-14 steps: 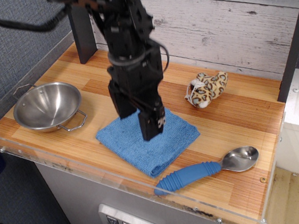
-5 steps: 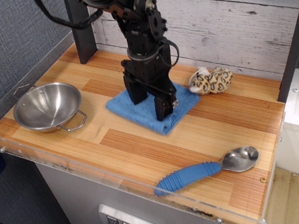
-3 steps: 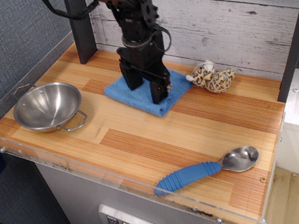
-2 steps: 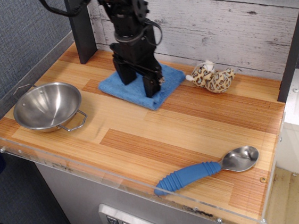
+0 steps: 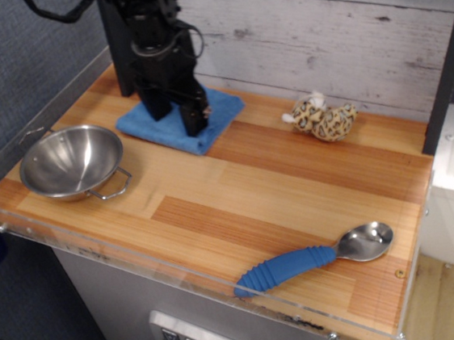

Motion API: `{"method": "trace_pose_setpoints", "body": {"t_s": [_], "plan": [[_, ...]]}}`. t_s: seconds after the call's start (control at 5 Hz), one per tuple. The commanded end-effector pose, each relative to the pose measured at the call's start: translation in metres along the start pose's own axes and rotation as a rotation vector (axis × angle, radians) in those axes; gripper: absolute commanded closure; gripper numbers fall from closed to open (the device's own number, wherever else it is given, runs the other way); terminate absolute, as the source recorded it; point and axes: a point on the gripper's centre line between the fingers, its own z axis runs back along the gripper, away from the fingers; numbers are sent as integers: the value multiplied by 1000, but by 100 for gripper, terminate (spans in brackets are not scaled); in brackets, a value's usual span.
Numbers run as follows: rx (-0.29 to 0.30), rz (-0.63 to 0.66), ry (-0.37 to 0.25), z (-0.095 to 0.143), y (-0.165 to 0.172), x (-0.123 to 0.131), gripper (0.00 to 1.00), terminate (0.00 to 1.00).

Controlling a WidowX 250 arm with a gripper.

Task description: Move the blue cloth to the top left corner of the table.

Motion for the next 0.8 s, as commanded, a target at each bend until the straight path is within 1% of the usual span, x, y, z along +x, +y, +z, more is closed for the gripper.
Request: {"method": "trace_pose_setpoints", "body": {"t_s": [0.0,0.2,0.4,0.6], "plan": [[10,76,19,1,29,-25,0,0],[36,80,10,8,26,-23,0,0],[12,102,-20,22,27,-19,0,0],[32,95,-36,43,28,-11,0,0]]}}
